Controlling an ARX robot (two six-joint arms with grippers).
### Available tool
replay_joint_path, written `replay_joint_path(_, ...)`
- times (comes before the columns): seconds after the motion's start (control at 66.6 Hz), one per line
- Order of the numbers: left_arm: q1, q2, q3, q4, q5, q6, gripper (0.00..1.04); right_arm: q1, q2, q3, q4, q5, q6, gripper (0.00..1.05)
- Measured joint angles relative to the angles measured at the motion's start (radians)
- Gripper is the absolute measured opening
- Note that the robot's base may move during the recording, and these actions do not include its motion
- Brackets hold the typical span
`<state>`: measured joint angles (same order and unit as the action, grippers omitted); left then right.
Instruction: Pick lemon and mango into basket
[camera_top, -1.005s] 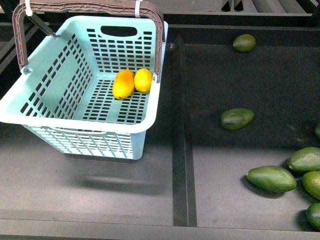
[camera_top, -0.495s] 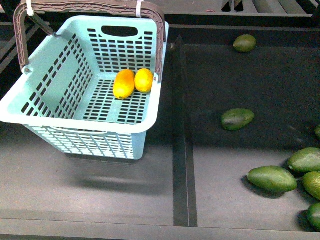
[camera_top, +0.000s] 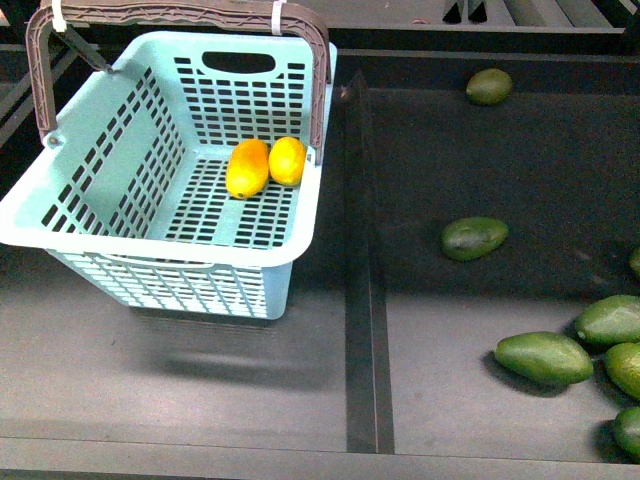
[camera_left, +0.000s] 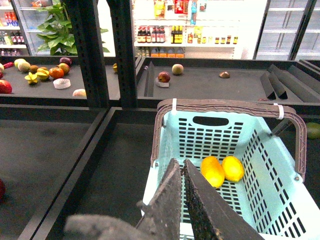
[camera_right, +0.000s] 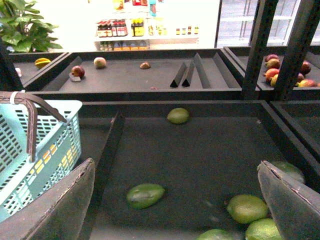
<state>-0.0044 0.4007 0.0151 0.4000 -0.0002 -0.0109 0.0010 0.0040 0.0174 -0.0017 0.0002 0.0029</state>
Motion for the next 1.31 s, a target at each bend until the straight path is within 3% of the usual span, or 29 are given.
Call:
replay_joint_path(0.555, 0.000, -0.230, 0.000, -0.229, 0.000, 0.000, 0.04, 0.000, 0.000, 0.000, 0.000, 0.000, 0.000, 0.96)
replay_joint_path(0.63, 0.000, -0.367, 0.000, -0.388, 0.000, 0.000, 0.04, 0.000, 0.000, 0.000, 0.000, 0.000, 0.000, 0.96)
replay_joint_path(1.065, 0.000, -0.394, 0.000, -0.399, 0.000, -0.001, 0.04, 0.000, 0.000, 0.000, 0.000, 0.000, 0.000, 0.96)
replay_joint_path(1.305, 0.000, -0.394, 0.000, -0.399, 0.000, 0.000, 0.58, 0.000, 0.000, 0.000, 0.000, 0.000, 0.000, 0.96)
